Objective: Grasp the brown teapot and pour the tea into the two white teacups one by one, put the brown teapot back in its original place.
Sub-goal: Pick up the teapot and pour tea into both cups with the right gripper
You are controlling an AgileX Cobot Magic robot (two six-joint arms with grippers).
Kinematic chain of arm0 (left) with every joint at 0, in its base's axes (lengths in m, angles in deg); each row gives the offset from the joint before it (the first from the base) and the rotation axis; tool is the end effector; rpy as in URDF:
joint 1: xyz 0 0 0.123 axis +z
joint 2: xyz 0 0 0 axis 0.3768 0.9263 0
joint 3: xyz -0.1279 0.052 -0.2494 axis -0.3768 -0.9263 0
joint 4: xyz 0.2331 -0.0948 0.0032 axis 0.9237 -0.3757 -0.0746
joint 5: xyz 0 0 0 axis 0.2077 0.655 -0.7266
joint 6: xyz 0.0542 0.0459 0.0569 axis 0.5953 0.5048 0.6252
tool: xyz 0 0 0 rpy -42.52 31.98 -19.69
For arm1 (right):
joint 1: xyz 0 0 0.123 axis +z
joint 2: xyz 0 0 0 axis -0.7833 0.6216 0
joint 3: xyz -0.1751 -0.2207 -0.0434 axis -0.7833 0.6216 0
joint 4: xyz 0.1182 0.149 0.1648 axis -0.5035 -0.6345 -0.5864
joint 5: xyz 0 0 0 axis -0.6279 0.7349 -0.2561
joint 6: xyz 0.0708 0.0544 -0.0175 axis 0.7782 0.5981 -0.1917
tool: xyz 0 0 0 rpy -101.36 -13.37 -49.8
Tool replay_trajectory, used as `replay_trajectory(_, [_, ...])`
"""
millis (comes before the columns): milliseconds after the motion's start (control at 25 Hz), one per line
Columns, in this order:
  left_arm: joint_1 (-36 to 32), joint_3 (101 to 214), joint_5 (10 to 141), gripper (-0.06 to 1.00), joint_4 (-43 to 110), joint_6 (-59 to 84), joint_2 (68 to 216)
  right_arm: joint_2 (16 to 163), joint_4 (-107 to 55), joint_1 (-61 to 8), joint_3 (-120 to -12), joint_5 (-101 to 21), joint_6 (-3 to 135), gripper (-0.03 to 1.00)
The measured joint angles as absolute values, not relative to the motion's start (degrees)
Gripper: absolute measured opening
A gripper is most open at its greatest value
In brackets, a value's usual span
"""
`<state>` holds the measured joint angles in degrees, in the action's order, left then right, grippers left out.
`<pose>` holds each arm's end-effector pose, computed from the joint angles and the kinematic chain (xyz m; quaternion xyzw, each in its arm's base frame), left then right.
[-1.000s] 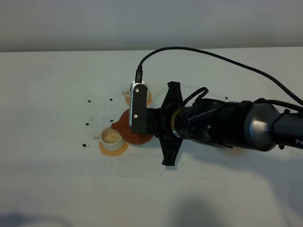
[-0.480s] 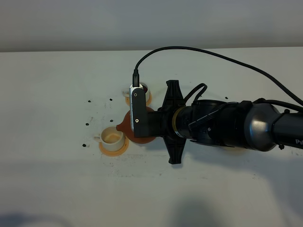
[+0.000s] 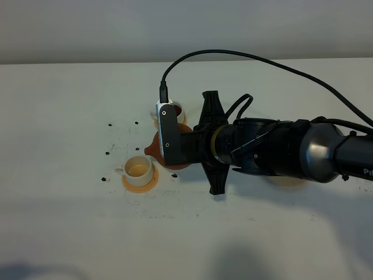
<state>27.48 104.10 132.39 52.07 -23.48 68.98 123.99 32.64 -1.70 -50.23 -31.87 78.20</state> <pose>-0.0003 0.0073 0.2648 -0.0573 0.8624 0.0601 0.4993 0.2681 0.2859 0.1778 -0.7384 0.5662 -0.1375 0.3396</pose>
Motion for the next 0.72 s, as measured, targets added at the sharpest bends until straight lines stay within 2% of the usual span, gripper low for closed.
replay_trajectory(720, [27.5,104.1,132.4,0.57,52.1,-23.5,69.0,124.0,37.0,-1.7,-50.2,-31.7,77.9,0.09])
